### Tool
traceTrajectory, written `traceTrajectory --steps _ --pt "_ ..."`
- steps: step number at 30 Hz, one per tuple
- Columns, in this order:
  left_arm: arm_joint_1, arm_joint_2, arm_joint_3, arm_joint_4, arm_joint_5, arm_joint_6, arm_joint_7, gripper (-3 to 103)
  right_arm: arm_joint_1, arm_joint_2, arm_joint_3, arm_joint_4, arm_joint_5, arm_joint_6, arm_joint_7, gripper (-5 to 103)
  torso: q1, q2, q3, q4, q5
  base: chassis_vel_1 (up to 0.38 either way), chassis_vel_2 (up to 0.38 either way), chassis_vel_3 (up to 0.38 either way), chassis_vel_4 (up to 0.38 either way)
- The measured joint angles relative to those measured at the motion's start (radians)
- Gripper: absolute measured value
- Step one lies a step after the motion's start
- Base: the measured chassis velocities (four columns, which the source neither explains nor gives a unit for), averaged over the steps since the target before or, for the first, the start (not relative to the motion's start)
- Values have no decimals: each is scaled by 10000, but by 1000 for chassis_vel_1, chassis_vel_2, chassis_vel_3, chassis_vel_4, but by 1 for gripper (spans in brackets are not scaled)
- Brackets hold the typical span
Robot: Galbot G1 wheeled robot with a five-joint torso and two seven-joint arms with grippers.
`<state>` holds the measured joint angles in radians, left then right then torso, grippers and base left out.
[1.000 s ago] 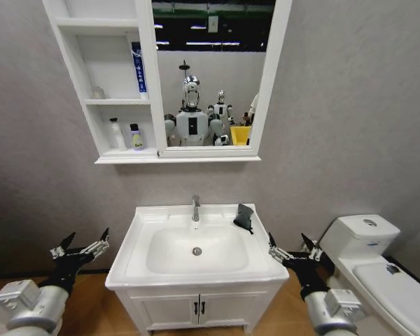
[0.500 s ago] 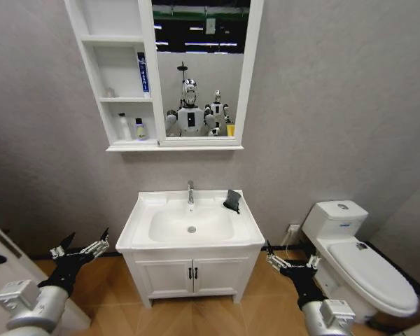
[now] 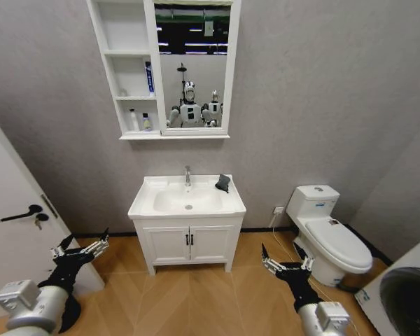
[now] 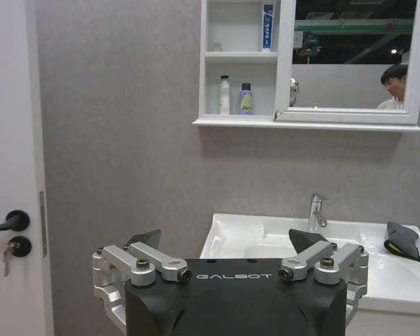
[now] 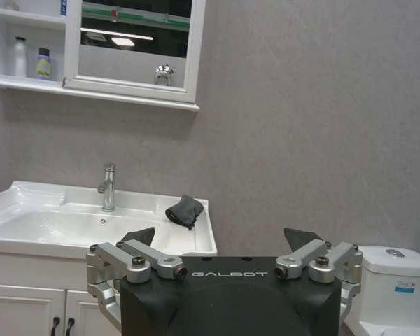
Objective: Move facial cleanser and shampoo from washbasin to cabinet, then wipe washbasin with towel.
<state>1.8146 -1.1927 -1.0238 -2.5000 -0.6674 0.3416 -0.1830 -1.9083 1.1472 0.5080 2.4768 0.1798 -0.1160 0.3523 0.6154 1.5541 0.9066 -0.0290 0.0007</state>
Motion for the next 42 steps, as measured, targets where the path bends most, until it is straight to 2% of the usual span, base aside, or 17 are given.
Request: traceTrajectory --steps 3,5,6,8,9,12,17,24,42 --pt "0 0 0 1 0 1 -3 100 -26 -6 -15 -74 -143 203 -287 100 3 -2 2 0 -12 322 -381 -319 363" --pt "0 0 0 -1 0 1 0 100 -23 8 -67 -113 -170 269 -403 100 -2 1 0 -1 3 279 -307 -320 256" --pt "1 -1 0 -1 0 0 0 100 -14 64 -113 -166 -216 298 -515 100 -9 6 -6 2 -11 186 -252 -236 256" --pt "4 -1 -3 0 0 0 -12 100 10 128 -148 -255 -302 345 -612 100 -7 5 -4 6 -15 186 1 -233 205" --pt "3 -1 -2 0 0 1 -12 100 38 170 -167 -360 -371 425 -659 100 -8 5 -4 0 -10 121 1 -150 143" --pt "1 0 0 0 0 1 -5 100 97 180 -155 -518 -534 544 -610 100 -4 3 -1 -9 -6 -21 -35 -121 17" --pt "-1 -1 0 0 0 0 -4 100 151 167 -122 -562 -691 487 -430 100 16 -8 6 4 -8 -69 14 61 -18" --pt "0 0 0 0 0 0 -5 100 151 167 -117 -563 -695 463 -407 100 7 -5 2 -3 -9 -20 21 49 -14" --pt "1 0 0 0 -1 -1 -1 100 146 169 -109 -561 -685 442 -393 100 1 -1 0 -1 -8 0 0 0 0"
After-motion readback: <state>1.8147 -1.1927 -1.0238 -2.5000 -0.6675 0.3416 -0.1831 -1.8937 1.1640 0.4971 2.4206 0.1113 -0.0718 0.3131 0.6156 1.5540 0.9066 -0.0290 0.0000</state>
